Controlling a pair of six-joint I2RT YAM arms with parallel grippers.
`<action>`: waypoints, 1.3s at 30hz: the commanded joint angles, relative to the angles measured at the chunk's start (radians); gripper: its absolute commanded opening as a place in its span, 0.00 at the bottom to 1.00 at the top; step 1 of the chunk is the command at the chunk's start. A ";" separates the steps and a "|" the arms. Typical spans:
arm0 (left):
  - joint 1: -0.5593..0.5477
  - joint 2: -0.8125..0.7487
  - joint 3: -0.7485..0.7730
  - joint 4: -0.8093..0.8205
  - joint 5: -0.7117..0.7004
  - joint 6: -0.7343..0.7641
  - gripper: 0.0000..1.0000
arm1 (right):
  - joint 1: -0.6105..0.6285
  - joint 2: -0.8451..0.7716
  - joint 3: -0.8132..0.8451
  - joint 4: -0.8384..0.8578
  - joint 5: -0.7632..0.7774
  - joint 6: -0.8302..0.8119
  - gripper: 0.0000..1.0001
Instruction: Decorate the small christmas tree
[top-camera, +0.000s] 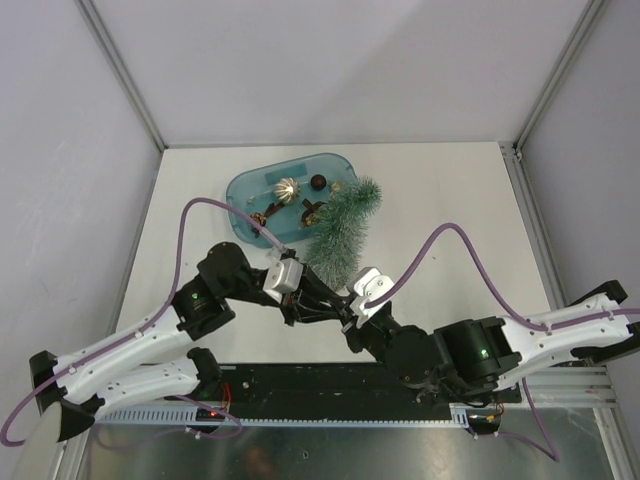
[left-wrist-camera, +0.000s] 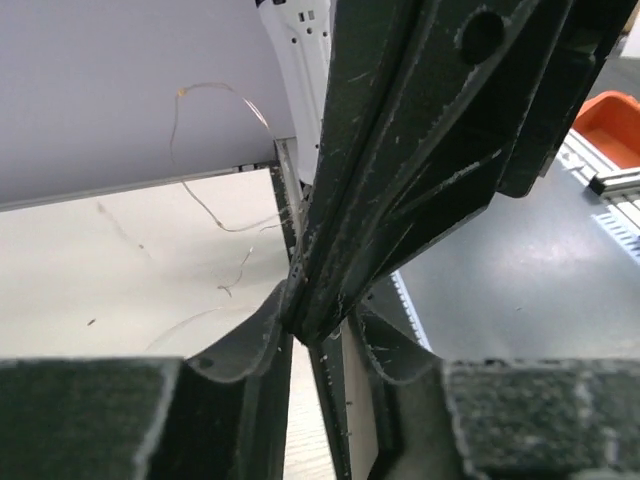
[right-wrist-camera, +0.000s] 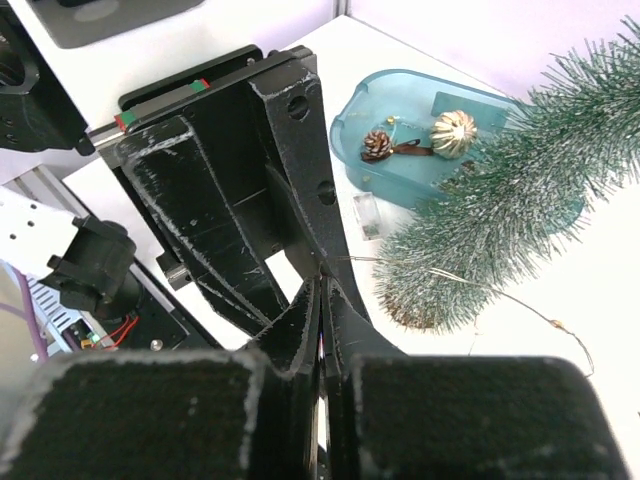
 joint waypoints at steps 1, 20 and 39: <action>0.005 -0.018 0.005 0.030 0.040 -0.010 0.13 | -0.010 0.002 0.016 0.050 0.005 0.002 0.00; 0.101 -0.061 -0.019 -0.042 0.026 0.064 0.00 | 0.195 -0.203 0.016 -0.195 0.208 0.100 0.60; 0.186 -0.133 -0.014 -0.108 0.047 0.088 0.00 | 0.189 -0.154 -0.011 -0.841 0.254 0.693 0.70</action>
